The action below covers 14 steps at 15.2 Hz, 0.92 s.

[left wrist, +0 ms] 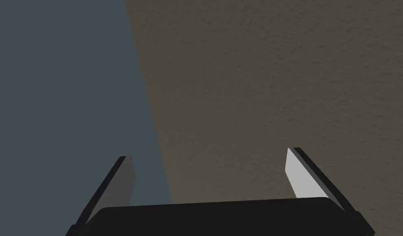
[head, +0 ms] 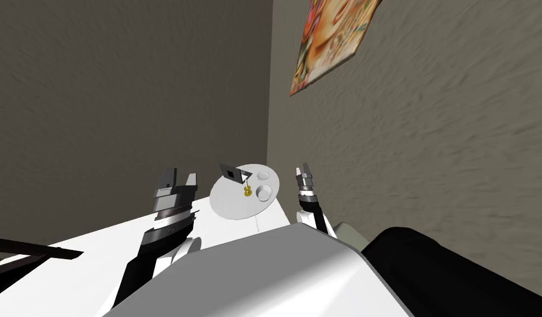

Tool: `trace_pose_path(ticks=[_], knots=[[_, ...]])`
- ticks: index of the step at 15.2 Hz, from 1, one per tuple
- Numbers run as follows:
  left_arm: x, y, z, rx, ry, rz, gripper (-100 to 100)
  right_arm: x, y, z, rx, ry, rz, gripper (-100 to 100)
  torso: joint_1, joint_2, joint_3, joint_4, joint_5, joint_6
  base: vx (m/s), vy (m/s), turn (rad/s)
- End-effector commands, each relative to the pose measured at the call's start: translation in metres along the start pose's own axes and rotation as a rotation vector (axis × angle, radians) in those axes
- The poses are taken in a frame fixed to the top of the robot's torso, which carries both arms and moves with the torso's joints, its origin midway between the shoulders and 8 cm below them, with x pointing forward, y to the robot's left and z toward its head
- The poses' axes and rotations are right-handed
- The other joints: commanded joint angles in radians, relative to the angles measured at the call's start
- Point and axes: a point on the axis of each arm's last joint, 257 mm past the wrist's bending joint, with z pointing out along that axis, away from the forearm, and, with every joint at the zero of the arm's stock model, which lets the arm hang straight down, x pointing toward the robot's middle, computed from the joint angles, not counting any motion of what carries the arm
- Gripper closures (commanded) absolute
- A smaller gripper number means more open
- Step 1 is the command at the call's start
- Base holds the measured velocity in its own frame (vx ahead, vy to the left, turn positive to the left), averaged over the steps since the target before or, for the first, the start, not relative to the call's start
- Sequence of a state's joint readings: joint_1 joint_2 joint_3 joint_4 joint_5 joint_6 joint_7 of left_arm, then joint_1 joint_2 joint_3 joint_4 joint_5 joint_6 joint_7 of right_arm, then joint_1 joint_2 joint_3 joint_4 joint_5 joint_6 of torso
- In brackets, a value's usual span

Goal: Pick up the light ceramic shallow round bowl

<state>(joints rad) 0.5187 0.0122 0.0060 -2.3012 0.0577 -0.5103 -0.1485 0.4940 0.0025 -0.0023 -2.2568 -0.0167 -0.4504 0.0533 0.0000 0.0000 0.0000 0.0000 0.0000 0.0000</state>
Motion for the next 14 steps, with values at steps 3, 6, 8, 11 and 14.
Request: trace_pose_path(ticks=[3, 6, 8, 11, 14], knots=[[0.0, 0.0, 0.0, 0.0, 0.0, 0.0, 0, 0.011, -0.013, -0.003, 0.031, 0.068, -0.025, -100, 0.0, 0.001, 0.0, 0.0, 0.0, 0.0, -0.011, 0.009, 0.089], [0.0, 0.0, 0.0, 0.0, 0.0, 0.0, 0, 0.023, -0.034, -0.01, 0.078, 0.139, -0.051, -100, 0.001, 0.001, 0.001, 0.0, 0.0, -0.001, -0.018, 0.017, 0.132], [0.0, 0.0, 0.0, 0.0, 0.0, 0.0, 0, 0.029, -0.047, -0.015, 0.109, 0.178, -0.067, -100, 0.001, 0.001, 0.001, 0.0, 0.0, 0.0, -0.021, 0.017, 0.117], [0.0, 0.0, 0.0, 0.0, 0.0, 0.0, 0, 0.041, -0.078, -0.029, 0.184, 0.256, -0.098, -100, 0.001, 0.002, 0.001, 0.0, 0.0, 0.0, -0.024, 0.023, 0.145], [0.0, 0.0, 0.0, 0.0, 0.0, 0.0, 0, 0.047, -0.096, -0.04, 0.227, 0.311, -0.126, -100, 0.002, 0.002, 0.001, 0.0, 0.0, -0.001, -0.023, 0.023, 0.169]])
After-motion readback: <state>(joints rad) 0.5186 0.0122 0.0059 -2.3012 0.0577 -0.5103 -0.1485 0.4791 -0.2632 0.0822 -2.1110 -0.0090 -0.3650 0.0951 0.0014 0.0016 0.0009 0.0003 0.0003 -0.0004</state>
